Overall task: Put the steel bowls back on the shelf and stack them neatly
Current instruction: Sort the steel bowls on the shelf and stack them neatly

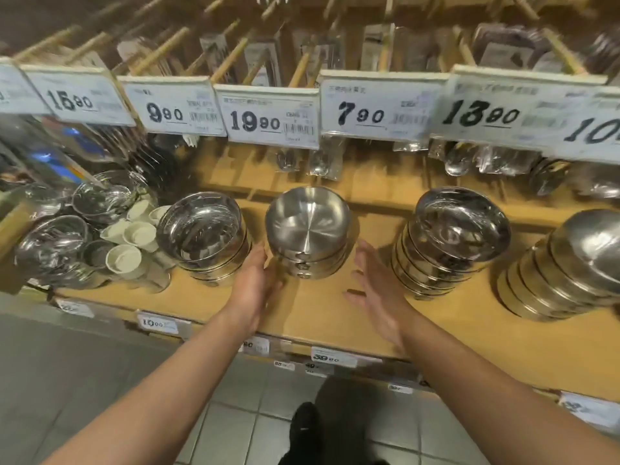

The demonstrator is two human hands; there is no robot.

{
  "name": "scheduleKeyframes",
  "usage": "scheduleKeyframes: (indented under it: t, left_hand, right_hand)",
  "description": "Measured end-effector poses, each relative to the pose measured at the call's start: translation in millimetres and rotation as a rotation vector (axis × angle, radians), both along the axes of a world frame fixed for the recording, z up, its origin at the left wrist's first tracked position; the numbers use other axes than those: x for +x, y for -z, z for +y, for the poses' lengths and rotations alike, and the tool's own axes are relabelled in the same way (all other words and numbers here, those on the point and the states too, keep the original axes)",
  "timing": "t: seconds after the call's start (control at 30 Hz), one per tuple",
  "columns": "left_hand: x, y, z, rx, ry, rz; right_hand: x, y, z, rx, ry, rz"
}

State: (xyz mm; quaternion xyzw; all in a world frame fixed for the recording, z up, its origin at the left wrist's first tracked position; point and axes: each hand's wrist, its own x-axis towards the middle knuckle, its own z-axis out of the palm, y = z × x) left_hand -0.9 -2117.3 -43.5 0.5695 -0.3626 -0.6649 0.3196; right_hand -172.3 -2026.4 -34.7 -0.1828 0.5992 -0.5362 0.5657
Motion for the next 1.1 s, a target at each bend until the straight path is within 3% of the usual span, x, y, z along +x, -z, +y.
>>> scheduleKeyframes:
  t: [0.27,0.43,0.67,1.1]
  left_hand:
    - [-13.9,18.1,-41.1,0.074,0.077,0.064]
    - [-10.7,24.5,-44.5,0.068,0.126,0.086]
    - [-14.8,21.6,-28.0,0.154,0.162,0.169]
    - [-15.8,20.0,-28.8,0.079,0.145,0.057]
  right_hand:
    - [13.1,30.1,-56.9,-0.056,0.129,0.039]
    - [15.7,35.9,-50.1,-0.038,0.188,0.053]
    - [12.0,33.6,-26.0,0.056,0.255,-0.073]
    - [11.1,33.8,-31.3,0.035,0.205,-0.005]
